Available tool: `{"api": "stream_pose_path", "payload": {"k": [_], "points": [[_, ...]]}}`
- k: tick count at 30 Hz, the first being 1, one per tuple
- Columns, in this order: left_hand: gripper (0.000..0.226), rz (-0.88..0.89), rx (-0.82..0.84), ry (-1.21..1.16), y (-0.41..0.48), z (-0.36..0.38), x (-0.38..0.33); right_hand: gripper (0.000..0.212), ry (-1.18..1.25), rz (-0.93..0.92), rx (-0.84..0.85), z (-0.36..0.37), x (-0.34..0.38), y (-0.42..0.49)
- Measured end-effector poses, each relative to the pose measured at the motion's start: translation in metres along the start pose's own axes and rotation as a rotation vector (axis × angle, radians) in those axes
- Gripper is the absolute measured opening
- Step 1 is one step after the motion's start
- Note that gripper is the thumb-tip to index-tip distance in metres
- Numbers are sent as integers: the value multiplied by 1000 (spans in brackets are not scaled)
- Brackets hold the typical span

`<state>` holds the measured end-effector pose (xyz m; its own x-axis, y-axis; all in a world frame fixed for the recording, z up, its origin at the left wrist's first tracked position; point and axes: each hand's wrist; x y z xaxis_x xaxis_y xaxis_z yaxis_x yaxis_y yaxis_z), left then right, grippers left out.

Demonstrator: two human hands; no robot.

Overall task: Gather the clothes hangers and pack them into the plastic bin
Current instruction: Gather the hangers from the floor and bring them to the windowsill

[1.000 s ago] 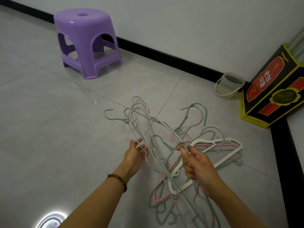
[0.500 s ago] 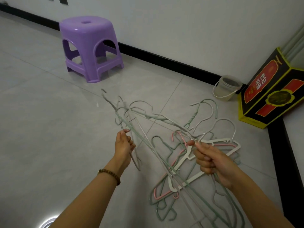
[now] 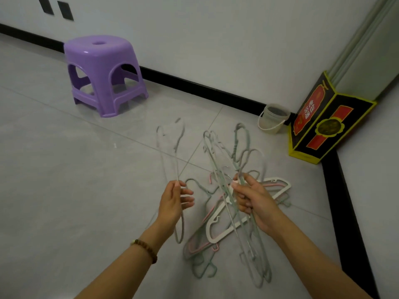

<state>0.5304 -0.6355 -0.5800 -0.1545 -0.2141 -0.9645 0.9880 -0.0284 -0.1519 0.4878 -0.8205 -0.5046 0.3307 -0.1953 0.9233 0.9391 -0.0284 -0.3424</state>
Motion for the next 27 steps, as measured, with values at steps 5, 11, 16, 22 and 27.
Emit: {"api": "stream_pose_path", "payload": {"k": [5,11,16,22,27], "points": [[32,36,250,63,-34,54,-1,20,-36,-74,-104,10,-7,3],[30,242,392,343,-39,84,6,47,-46,-114,-303,-6,-7,9],[33,286,460,707,-22,75,17,23,-42,-204,-470,-27,-7,13],[43,-245,319,707,-4,43,48,24,-291,-139,-568,-53,-28,36],[67,-480,312,497,12,43,64,22,-547,99,-578,-44,-74,70]]}}
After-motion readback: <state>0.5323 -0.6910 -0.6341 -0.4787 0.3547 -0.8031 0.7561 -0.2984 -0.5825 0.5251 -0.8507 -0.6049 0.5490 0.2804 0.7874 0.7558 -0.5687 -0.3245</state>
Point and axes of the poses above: each hand's wrist, its own y-axis towards the middle knuckle, its own z-axis out of the palm, x = y × z, and after that the axes turned 4 degrees about z, right-handed
